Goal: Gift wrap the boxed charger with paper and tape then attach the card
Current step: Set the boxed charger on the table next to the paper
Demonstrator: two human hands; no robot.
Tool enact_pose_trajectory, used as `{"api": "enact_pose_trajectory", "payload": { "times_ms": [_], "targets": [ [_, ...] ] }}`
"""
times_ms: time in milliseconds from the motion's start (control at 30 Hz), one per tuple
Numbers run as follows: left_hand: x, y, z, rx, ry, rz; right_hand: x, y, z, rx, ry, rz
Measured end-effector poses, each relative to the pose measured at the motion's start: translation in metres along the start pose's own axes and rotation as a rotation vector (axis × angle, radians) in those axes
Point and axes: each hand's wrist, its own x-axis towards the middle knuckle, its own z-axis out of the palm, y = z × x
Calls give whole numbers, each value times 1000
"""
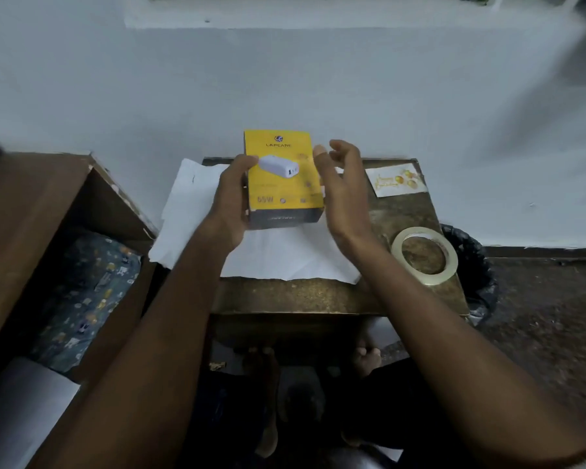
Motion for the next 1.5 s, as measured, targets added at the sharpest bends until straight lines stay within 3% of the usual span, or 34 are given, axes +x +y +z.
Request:
{"api": "enact_pose_trajectory", "payload": {
  "times_ms": [133,200,300,433,700,833,933,1033,1133,1200,1367,1500],
  "targets": [
    [-2,-8,-25,140,77,-46,15,18,-16,-475,5,109],
    [-3,-11,-28,187,87,-68,18,24,-23,-589,-36,202],
    [-4,-10,-25,197,115,-81,23,29,-30,-542,-37,287],
    [-3,-11,-16,207,152,-87,23,28,-31,-278,4,339],
    [-8,-15,9,210,91,-102,30,15,-51,-476,66,12],
    [-10,-21,25,227,50,-116,41,21,-80,-771,-90,-82],
    [-9,-24,31,236,71,-110,42,26,-76,-884,-109,-158],
    [-5,-27,32,190,102,-105,33,23,-47,-579,-115,-71],
    [-1,-29,32,174,121,-103,23,14,-24,-132,-198,328],
    [0,-31,34,220,133,-75,21,10,-22,94,-251,495],
    [1,-35,36,424,145,2,24,6,-30,310,-291,598],
    [7,-38,32,511,125,156,24,5,-35,442,-424,557]
  ]
}}
